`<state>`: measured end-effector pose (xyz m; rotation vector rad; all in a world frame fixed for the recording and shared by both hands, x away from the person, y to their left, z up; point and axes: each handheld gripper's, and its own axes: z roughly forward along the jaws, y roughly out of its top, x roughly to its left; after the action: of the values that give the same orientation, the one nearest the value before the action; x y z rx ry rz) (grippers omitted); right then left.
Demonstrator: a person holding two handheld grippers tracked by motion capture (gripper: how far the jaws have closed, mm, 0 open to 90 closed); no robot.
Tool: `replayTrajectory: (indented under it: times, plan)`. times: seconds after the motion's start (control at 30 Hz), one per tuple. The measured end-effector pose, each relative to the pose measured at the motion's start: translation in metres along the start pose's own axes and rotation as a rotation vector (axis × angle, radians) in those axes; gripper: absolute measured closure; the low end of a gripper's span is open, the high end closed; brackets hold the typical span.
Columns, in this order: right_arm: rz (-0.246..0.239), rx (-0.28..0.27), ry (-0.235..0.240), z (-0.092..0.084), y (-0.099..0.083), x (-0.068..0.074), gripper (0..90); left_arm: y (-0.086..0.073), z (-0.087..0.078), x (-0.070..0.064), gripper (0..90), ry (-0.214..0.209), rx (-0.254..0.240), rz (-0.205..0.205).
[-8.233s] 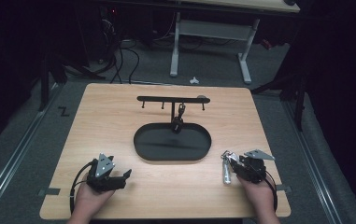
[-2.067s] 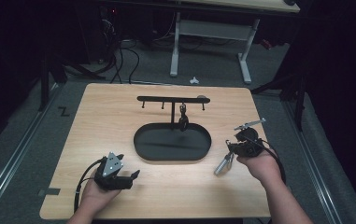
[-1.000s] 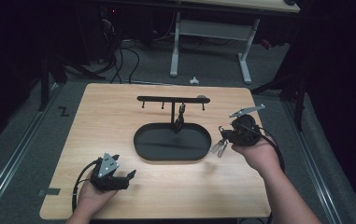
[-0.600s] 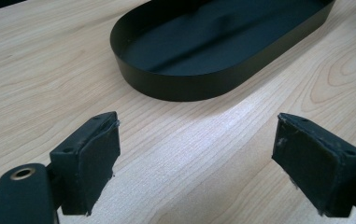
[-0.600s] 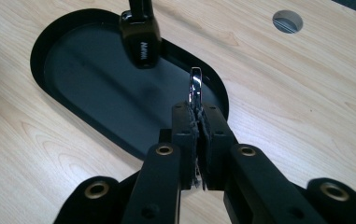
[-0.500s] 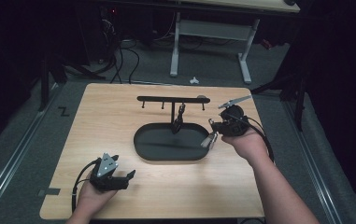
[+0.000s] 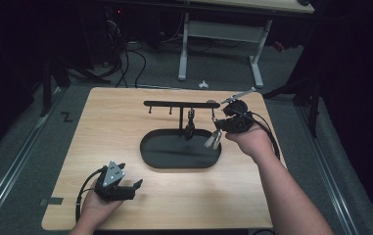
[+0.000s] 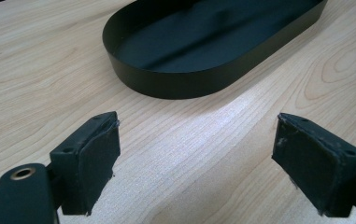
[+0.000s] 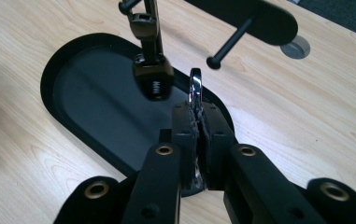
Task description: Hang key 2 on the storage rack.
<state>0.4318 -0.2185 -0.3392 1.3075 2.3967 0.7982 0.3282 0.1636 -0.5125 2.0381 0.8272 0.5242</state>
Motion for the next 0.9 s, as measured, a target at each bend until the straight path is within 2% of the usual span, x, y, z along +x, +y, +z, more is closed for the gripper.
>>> replayTrajectory:
  times: [0.13, 0.3, 0.57, 0.67, 0.73, 0.9]
  plan:
    - [0.008, 0.007, -0.001, 0.004, 0.004, -0.003, 86.2, 0.0, 0.0, 0.0, 15.4, 0.0, 0.002, 0.004]
    - [0.023, 0.005, 0.026, 0.012, 0.008, -0.01, 86.1, -0.001, -0.001, 0.0, 15.5, 0.004, 0.002, -0.001]
    - [0.006, -0.025, 0.032, 0.02, 0.01, -0.021, 85.2, -0.002, 0.001, 0.0, 15.5, 0.005, 0.018, 0.008]
    - [0.002, -0.03, 0.015, 0.025, 0.01, -0.024, 80.3, -0.002, 0.002, 0.0, 15.5, 0.001, 0.025, 0.011]
    - [0.011, -0.032, -0.013, 0.029, 0.01, -0.028, 73.3, -0.002, 0.002, 0.0, 15.5, 0.002, 0.023, 0.01]
    - [0.059, -0.024, -0.039, 0.041, -0.001, -0.033, 60.3, -0.002, 0.005, 0.001, 15.5, 0.009, 0.026, 0.009]
